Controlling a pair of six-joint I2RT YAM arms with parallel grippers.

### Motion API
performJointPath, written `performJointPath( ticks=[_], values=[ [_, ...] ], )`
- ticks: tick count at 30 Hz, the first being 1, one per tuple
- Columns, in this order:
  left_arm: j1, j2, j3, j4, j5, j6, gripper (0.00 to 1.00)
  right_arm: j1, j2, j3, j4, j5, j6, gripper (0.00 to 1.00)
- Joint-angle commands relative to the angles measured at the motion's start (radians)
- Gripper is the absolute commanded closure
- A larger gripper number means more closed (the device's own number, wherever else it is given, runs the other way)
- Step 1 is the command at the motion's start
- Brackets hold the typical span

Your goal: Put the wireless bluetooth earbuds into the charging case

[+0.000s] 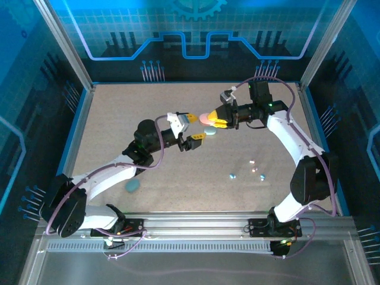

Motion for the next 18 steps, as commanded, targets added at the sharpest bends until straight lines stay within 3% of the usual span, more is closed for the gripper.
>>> performJointPath(
  ticks=[1,8,18],
  values=[
    [-0.005,0.035,0.010,0.136,0.008,-0.047,0.30,0.000,-0.025,0.011,0.016,-0.053,0.025,0.84],
    [-0.008,0.070,0.039,0.161,0.038,-0.076,0.39,0.011,-0.024,0.020,0.007,-0.053,0.018,0.83],
    [-0.010,0.091,0.053,0.201,0.065,-0.112,0.41,0.023,-0.013,0.027,-0.007,-0.056,0.001,0.83]
  ],
)
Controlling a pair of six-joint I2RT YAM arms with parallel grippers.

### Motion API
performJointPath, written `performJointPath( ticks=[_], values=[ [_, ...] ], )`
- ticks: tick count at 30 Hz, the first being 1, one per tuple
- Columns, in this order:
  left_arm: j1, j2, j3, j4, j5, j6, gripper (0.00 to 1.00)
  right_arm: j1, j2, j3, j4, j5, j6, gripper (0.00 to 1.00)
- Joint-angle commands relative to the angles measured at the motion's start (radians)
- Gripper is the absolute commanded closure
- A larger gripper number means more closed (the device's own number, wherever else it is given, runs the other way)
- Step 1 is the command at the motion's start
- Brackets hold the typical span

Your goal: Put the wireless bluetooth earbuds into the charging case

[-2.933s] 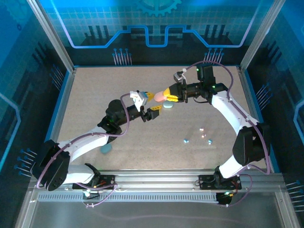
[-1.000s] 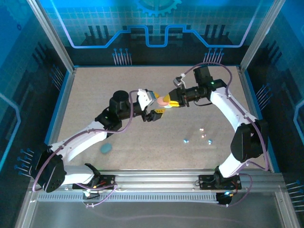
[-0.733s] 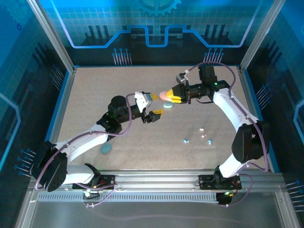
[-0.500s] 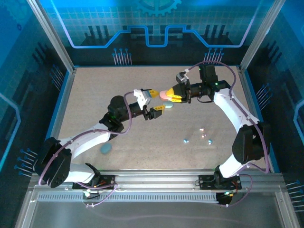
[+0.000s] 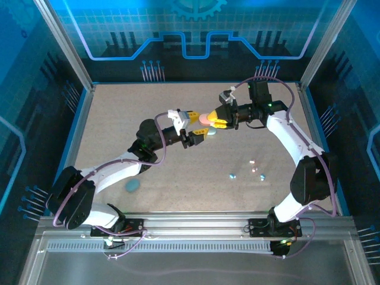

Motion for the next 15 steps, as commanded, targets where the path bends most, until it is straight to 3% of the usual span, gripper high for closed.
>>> performJointPath(
  ticks=[1,9,15],
  values=[
    [-0.006,0.015,0.037,0.051,0.038,-0.019,0.42,0.020,-0.013,0.029,-0.013,-0.032,-0.016,0.83],
    [-0.007,0.015,0.054,0.017,0.070,-0.016,0.53,0.032,-0.011,0.040,-0.033,-0.038,-0.033,0.83],
    [-0.009,0.014,0.052,-0.005,0.069,-0.005,0.52,0.030,-0.016,0.045,-0.033,-0.043,-0.031,0.82]
  ],
)
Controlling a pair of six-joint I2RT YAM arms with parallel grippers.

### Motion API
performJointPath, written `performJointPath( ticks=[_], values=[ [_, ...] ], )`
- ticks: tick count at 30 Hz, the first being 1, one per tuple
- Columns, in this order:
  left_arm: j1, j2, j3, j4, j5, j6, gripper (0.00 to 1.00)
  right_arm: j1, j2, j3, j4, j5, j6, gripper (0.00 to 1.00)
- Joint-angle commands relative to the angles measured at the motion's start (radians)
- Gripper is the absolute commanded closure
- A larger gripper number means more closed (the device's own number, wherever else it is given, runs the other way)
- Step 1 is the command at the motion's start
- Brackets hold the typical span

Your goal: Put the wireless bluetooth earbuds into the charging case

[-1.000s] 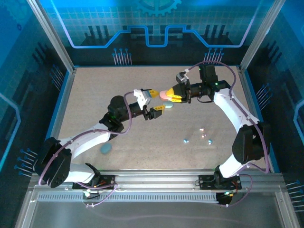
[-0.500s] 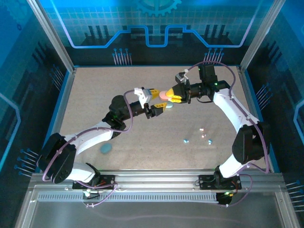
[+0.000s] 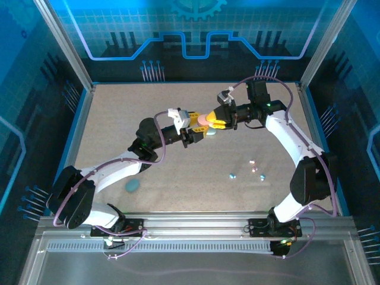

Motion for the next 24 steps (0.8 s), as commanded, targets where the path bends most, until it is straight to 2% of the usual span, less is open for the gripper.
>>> performJointPath(
  ticks=[1,10,18,22,24],
  values=[
    [-0.008,0.009,0.034,-0.009,0.033,0.005,0.52,0.012,-0.016,0.033,-0.014,-0.039,-0.019,0.83],
    [-0.012,0.010,0.051,-0.044,0.041,0.019,0.44,0.012,-0.018,0.033,-0.014,-0.042,-0.021,0.83],
    [-0.012,0.007,0.055,-0.041,0.045,0.014,0.54,0.011,-0.013,0.032,-0.017,-0.041,-0.024,0.83],
    [-0.012,0.007,0.048,-0.045,0.041,0.020,0.46,0.011,-0.017,0.038,-0.017,-0.045,-0.023,0.83],
    [-0.011,0.006,0.046,-0.051,0.041,0.022,0.45,0.012,-0.018,0.039,-0.018,-0.045,-0.022,0.83]
  ],
)
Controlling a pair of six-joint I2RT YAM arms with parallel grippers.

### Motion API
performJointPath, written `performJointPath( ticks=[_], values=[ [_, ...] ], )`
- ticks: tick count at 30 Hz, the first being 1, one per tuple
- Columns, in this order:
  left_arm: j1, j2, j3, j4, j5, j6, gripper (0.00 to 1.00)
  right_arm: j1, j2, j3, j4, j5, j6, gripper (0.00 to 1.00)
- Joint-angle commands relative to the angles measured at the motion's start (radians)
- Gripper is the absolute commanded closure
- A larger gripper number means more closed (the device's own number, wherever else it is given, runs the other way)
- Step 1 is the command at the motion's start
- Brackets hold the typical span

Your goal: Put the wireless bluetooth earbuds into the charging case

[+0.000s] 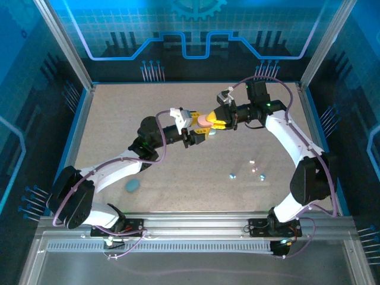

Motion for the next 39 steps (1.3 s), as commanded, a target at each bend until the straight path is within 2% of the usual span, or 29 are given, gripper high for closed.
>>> performJointPath(
  ticks=[1,14,17,23,26,31,35,39],
  values=[
    [-0.007,0.006,0.022,-0.002,0.027,0.015,0.45,0.010,-0.017,0.036,-0.009,-0.027,-0.015,0.83],
    [-0.007,0.000,0.022,-0.001,0.023,0.010,0.65,0.010,-0.019,0.027,-0.017,-0.012,-0.022,0.81],
    [-0.007,-0.001,0.022,-0.007,0.020,0.006,0.67,0.002,-0.019,0.036,-0.068,0.029,-0.058,0.75],
    [-0.006,-0.009,0.024,-0.037,0.023,0.004,0.68,-0.023,-0.033,0.028,-0.093,0.110,-0.072,0.56],
    [-0.006,-0.009,0.023,-0.049,0.030,0.000,0.68,-0.033,-0.046,0.030,-0.101,0.146,-0.083,0.51],
    [-0.006,-0.010,0.018,-0.069,0.032,-0.010,0.68,-0.054,-0.090,0.045,-0.157,0.271,-0.155,0.49],
    [-0.005,-0.013,0.011,-0.074,0.036,-0.023,0.68,-0.052,-0.165,0.026,-0.170,0.455,-0.300,0.47],
    [-0.003,-0.012,0.006,-0.066,0.045,-0.041,0.68,-0.023,-0.278,-0.063,-0.100,0.635,-0.465,0.46]
  ],
)
